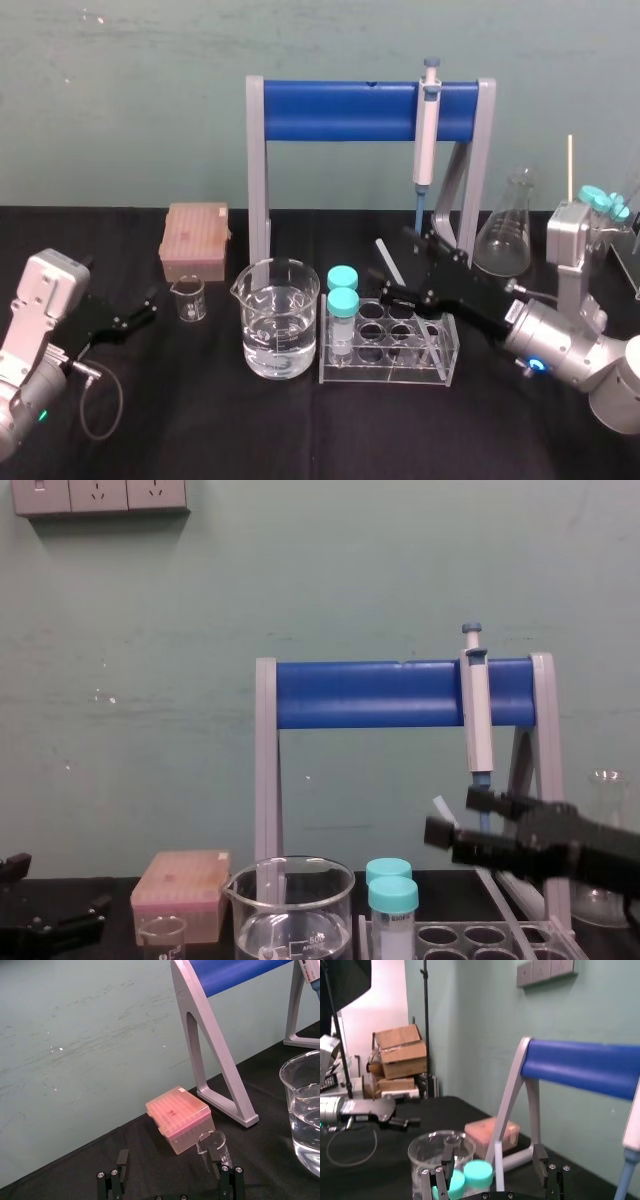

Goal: Pick up the stirring rod with one hand, then place it down.

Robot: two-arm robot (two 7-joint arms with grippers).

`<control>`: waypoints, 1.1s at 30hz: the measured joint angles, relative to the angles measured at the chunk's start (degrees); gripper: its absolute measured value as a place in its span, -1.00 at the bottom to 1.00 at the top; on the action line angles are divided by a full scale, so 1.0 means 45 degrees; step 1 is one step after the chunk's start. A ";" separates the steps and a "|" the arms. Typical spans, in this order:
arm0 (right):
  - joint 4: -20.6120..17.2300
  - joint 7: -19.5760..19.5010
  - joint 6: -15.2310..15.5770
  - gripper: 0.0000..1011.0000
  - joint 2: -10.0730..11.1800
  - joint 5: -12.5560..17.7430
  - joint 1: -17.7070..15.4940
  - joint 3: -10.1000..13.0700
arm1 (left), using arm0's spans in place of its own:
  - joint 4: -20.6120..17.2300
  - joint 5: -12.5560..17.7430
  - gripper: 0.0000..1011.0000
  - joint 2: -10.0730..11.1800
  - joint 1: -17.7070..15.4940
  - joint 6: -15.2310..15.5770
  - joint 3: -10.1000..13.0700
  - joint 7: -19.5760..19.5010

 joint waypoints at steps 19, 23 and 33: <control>-0.2561 -0.4799 0.0418 0.99 0.0330 -0.1522 -0.1528 0.2028 | 0.0000 -0.0001 0.98 0.0001 0.0000 -0.0001 0.0000 0.0000; -0.2721 -0.5154 0.1839 0.99 0.0495 -0.1527 -0.2006 0.2182 | 0.0000 0.0000 0.98 0.0001 0.0000 -0.0001 0.0000 0.0000; -0.2498 -0.5413 0.3939 0.99 0.0513 -0.1709 -0.2160 0.2165 | 0.0000 0.0000 0.98 0.0001 -0.0001 0.0000 0.0000 0.0000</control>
